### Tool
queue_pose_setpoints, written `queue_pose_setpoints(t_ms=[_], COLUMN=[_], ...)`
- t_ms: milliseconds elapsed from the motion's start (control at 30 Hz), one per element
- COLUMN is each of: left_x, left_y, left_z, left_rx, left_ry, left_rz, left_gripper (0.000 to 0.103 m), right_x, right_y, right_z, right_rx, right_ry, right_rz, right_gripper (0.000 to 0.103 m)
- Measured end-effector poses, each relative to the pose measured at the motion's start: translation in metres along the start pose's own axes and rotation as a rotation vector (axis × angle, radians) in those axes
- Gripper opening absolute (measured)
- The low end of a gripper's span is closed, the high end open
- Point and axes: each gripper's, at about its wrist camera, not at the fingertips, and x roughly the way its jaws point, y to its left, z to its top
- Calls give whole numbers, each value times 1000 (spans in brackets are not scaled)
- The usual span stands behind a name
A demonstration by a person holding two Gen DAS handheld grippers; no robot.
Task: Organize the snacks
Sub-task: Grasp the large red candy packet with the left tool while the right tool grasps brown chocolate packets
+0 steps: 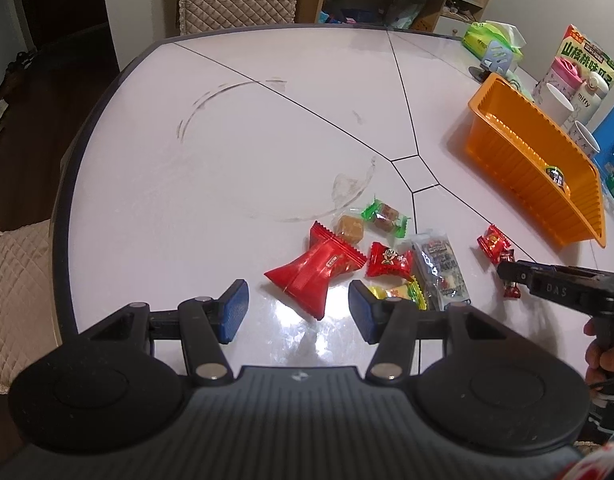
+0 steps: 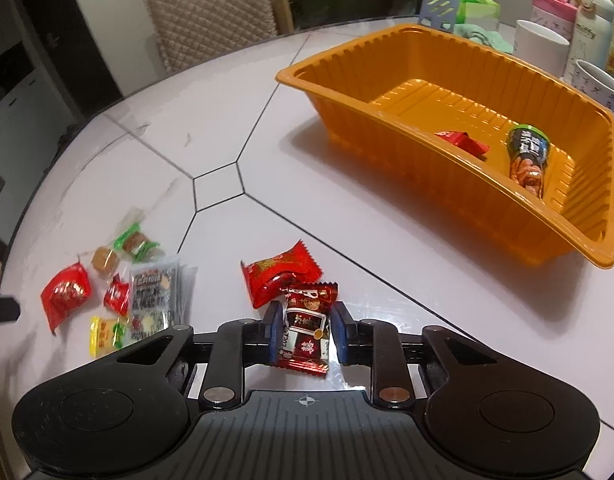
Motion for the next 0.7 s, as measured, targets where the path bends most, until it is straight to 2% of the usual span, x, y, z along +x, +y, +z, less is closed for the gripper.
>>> queue_pose_setpoints(t_ms=[133, 333, 467, 600, 667, 700], left_x=[4, 12, 17, 23, 26, 28], left_y=[-2, -6, -9, -9, -9, -9], left_z=[1, 2, 3, 5, 5, 5], left_rx=[33, 88, 133, 172, 187, 195], left_ry=[3, 4, -2, -5, -2, -1], left_rz=[2, -17, -19, -16, -17, -16], left_gripper=[51, 51, 51, 51, 51, 51], right_x=[-4, -8, -8, -7, -6, -6], right_y=[-4, -12, -2, 11, 15, 17], right_z=[-4, -8, -9, -14, -16, -17], right_rx=[-48, -5, -35, -114, -143, -155], right_ry=[31, 35, 28, 13, 8, 5], right_rz=[27, 57, 29, -26, -47, -62], right_gripper=[26, 27, 33, 33, 31, 26])
